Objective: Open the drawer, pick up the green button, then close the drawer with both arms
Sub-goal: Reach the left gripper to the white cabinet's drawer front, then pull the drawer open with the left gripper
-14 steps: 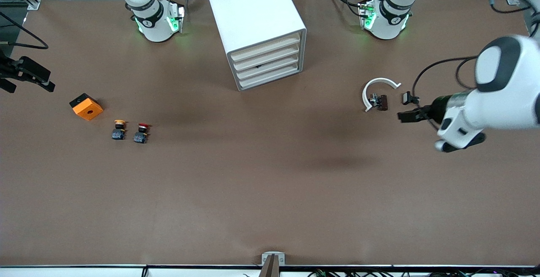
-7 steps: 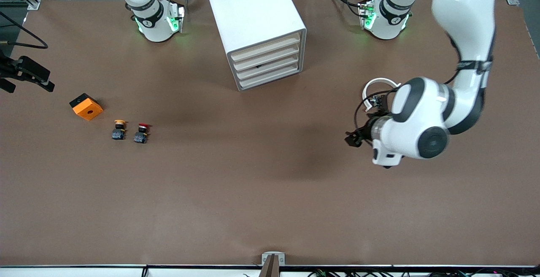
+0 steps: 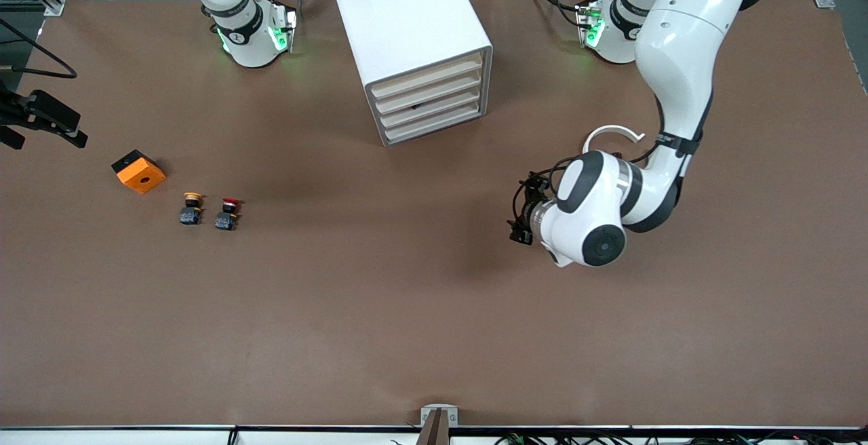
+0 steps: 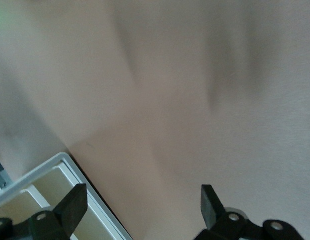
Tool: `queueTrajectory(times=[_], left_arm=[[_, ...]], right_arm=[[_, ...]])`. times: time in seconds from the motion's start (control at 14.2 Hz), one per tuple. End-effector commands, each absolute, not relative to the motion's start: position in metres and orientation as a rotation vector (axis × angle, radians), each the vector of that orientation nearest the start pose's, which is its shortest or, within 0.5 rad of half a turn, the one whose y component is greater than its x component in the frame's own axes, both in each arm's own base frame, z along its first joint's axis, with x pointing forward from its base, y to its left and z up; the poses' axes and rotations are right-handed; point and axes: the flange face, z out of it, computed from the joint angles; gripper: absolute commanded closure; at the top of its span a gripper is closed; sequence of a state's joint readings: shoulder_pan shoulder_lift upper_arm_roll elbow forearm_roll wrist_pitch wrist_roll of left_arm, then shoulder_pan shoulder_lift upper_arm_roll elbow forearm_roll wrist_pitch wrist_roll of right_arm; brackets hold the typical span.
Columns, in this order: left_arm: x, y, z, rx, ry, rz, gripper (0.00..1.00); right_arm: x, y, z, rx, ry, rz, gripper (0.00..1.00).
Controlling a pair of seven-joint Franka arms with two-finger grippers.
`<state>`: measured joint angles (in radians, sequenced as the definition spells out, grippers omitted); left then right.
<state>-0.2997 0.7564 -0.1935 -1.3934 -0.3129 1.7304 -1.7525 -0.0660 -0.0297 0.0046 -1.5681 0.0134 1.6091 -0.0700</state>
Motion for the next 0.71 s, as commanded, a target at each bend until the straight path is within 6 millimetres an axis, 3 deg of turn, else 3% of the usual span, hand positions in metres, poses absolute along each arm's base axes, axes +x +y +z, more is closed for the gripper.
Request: queueTrajectory(times=[0.0,0.14,0.28,0.49,0.64], left_arm=[[0.586,-0.35,0.23,-2.036,-1.872,0.936,0.0],[0.57,-0.364,0.211,-1.906,-1.894,1.038,0.0],[0.55,-0.398,0.21,-1.785,-1.928,1.084,0.0],[0.514,-0.431,0.198,-1.67,-1.864,1.091,0.0],[0.496,-0.448,0.177,-1.562,-1.854,1.14,0.0]], right_arm=[[0.544,-0.033,0.651,-3.124,-0.029,-0.129,0.0],[0.544,-0.033,0.651,-3.124,-0.026,-0.129,0.0],[0.544,-0.033,0.652,-3.125,-0.026,-0.131,0.0],[0.544,-0.033,0.653,-3.125,-0.026,-0.134,0.0],[0.543,-0.034,0.653,-3.125,-0.026,-0.134,0.0]])
